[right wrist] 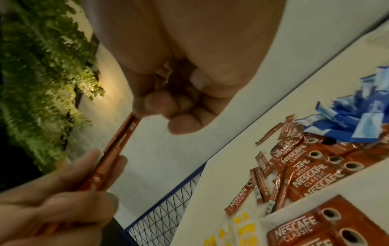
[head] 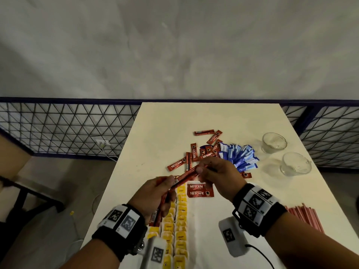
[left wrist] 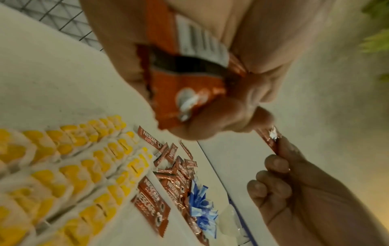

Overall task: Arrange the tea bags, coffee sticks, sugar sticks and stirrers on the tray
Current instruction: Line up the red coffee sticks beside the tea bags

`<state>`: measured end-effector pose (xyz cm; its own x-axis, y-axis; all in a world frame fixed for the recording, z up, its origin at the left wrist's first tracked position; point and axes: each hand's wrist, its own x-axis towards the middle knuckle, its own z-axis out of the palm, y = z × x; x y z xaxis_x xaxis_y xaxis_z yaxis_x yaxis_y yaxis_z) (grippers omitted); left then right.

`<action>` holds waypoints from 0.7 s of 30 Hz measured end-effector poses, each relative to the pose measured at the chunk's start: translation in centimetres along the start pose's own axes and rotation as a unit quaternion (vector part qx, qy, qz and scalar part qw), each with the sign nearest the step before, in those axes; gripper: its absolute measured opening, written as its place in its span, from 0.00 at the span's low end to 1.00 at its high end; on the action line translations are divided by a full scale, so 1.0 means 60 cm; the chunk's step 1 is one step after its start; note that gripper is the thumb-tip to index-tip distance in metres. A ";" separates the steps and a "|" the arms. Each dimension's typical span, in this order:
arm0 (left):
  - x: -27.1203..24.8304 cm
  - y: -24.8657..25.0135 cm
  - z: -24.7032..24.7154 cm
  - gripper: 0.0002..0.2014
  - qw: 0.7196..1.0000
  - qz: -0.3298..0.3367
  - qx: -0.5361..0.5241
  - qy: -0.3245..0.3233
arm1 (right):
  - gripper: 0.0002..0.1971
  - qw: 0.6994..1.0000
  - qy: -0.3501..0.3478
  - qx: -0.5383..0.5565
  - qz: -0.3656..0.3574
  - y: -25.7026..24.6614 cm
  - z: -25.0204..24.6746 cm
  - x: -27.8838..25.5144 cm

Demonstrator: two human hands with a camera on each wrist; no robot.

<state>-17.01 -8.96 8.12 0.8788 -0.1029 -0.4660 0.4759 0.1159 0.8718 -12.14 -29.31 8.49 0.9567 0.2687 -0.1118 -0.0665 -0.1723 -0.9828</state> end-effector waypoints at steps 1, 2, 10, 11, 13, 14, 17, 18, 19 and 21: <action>0.004 -0.001 0.004 0.08 1.000 0.015 -0.008 0.017 | 0.05 1.000 0.003 0.031 -0.002 -0.006 -0.001 -0.005; 0.009 -0.003 0.006 0.06 0.999 0.030 -0.012 0.034 | 0.04 0.999 0.007 0.049 -0.004 -0.011 -0.002 -0.008; 0.034 -0.014 0.018 0.07 0.989 0.088 0.044 0.107 | 0.02 0.997 0.053 0.009 0.063 0.026 -0.010 -0.011; 0.036 -0.017 0.020 0.05 0.989 0.086 0.043 0.112 | 0.03 0.996 0.058 0.012 0.071 0.032 -0.011 -0.012; 0.040 -0.023 0.021 0.05 0.988 0.080 0.049 0.126 | 0.05 0.995 0.065 0.025 0.076 0.044 -0.013 -0.013; 0.042 -0.027 0.020 0.05 0.987 0.075 0.059 0.129 | 0.06 0.994 0.068 0.024 0.078 0.050 -0.014 -0.013; 0.050 -0.035 0.003 0.06 0.983 0.069 0.097 0.141 | 0.04 0.989 0.100 0.039 0.104 0.074 -0.027 -0.011; 0.052 -0.036 -0.007 0.06 0.980 0.065 0.110 0.153 | 0.03 0.986 0.109 0.035 0.124 0.088 -0.034 -0.010; 0.053 -0.038 -0.019 0.06 0.977 0.058 0.122 0.166 | 0.04 0.982 0.110 0.021 0.152 0.104 -0.041 -0.010; 0.050 -0.041 -0.044 0.06 0.972 0.047 0.133 0.188 | 0.04 0.971 0.090 -0.023 0.221 0.141 -0.050 -0.013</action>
<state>-15.42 -6.95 4.20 0.8924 0.2700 -0.3615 0.4113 -0.1574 0.8978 -12.58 -33.82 0.72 0.8713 -0.0095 -0.4906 -0.4739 -0.2758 -0.8363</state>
